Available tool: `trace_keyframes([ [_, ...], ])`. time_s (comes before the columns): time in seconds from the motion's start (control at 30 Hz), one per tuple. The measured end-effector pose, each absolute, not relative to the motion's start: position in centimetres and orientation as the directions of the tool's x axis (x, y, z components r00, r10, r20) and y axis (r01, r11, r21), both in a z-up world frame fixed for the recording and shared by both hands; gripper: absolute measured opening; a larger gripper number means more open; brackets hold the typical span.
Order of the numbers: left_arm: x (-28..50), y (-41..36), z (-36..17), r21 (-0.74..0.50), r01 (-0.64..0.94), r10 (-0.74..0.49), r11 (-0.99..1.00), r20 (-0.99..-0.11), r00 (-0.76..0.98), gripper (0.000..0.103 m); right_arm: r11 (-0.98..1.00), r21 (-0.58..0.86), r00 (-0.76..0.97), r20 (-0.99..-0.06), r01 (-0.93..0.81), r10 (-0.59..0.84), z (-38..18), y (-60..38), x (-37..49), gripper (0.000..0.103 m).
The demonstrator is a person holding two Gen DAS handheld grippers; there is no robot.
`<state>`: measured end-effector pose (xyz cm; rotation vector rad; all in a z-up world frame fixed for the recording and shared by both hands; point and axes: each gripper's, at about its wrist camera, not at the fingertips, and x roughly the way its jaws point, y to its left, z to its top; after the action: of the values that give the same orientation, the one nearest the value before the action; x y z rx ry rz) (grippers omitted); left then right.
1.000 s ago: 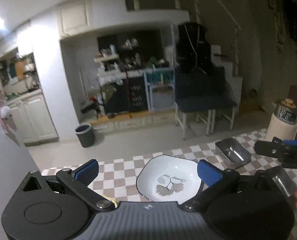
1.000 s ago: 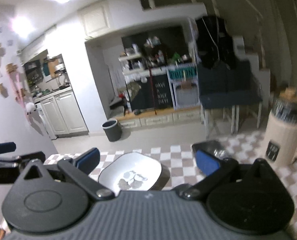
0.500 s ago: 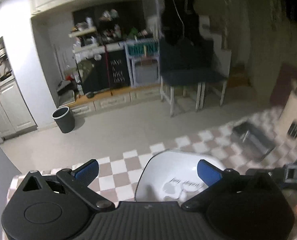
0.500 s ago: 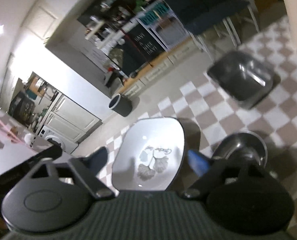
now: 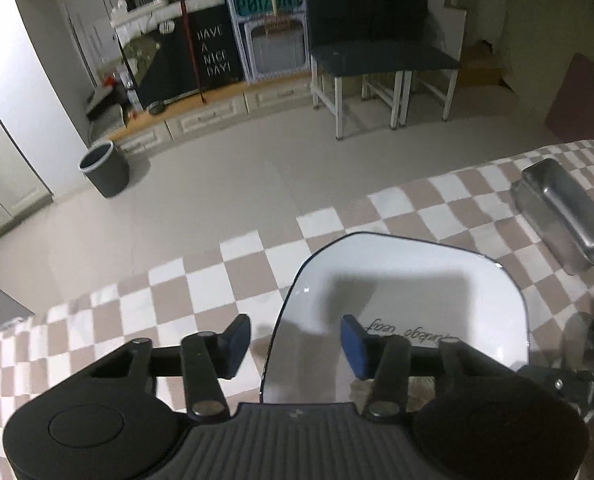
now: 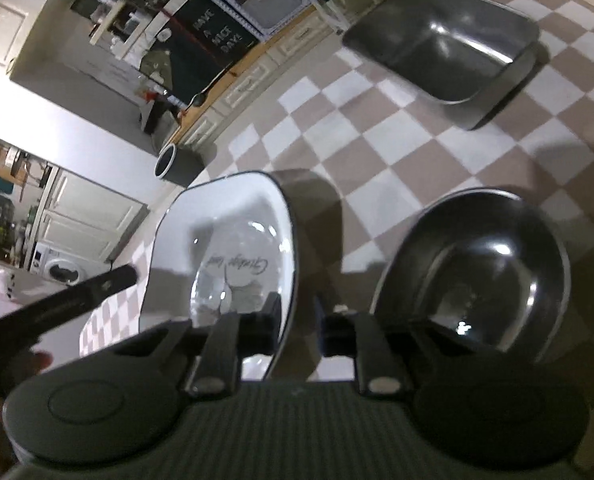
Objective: Organize plates and bowls
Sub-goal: 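Lift the white plate off the table with both grippers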
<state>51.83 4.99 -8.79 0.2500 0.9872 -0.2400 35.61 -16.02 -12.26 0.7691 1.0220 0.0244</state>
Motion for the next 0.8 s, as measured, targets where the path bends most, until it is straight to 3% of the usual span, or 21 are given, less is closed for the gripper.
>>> trace_keyframes([
  [0.13,52.8,5.4,-10.2,0.087,0.284,-0.074,0.955,-0.857,0.510,0.020,0.775,0.556,0.533,-0.772,0.301,0.347,-11.9,-15.0,35.9,0.015],
  [0.27,53.2,6.0,-10.9,0.090,0.276,-0.068,0.957,-0.856,0.513,0.010,0.820,0.515,0.533,-0.781,0.250,0.327,-12.2,-14.2,36.9,0.011],
  [0.57,52.4,7.1,-11.5,0.058,0.273,-0.088,0.960,-0.865,0.494,0.012,0.865,0.462,0.558,-0.777,0.195,0.290,-11.8,-14.8,40.8,0.007],
  [0.8,53.0,8.3,-12.3,-0.034,0.217,-0.140,0.976,-0.859,0.492,0.017,0.888,0.434,0.542,-0.788,0.153,0.291,-11.8,-14.9,43.9,0.008],
])
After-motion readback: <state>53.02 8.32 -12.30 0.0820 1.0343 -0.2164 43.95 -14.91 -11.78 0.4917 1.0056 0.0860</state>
